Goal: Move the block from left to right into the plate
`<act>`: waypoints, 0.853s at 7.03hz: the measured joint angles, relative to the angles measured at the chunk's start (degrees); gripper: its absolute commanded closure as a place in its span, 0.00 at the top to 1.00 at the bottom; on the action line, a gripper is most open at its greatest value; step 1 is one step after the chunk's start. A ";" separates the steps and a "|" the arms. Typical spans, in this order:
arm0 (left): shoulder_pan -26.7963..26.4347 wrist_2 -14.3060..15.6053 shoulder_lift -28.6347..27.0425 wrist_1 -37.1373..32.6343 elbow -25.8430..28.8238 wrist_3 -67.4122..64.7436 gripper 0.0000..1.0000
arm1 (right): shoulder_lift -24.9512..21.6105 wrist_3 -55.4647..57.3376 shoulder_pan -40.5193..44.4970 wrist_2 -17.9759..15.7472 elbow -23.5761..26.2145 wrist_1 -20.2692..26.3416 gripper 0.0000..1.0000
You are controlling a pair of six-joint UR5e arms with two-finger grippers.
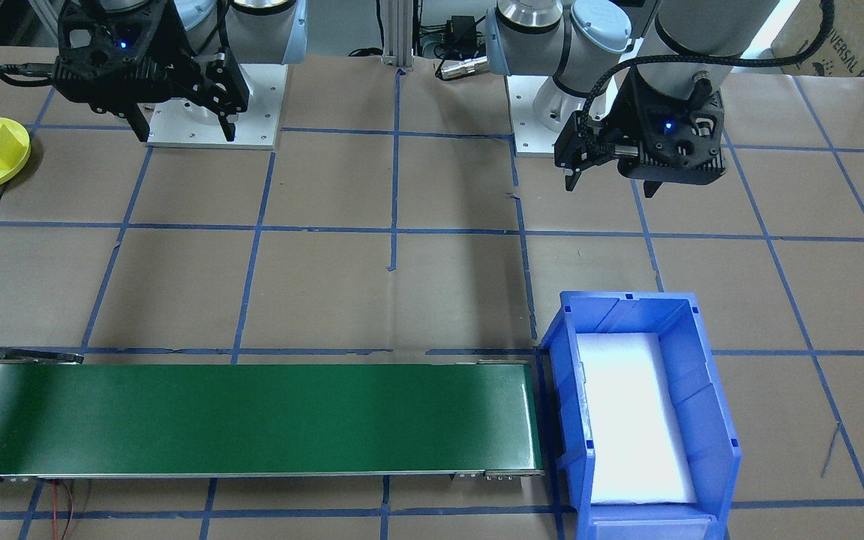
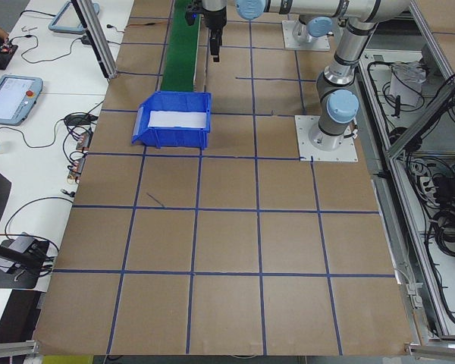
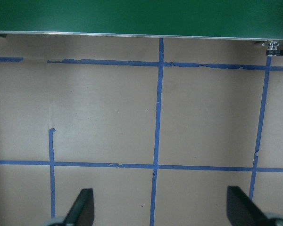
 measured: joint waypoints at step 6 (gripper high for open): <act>0.05 0.00 -0.01 0.00 0.00 0.03 1.00 | -0.03 0.54 0.07 -0.36 0.11 0.03 1.00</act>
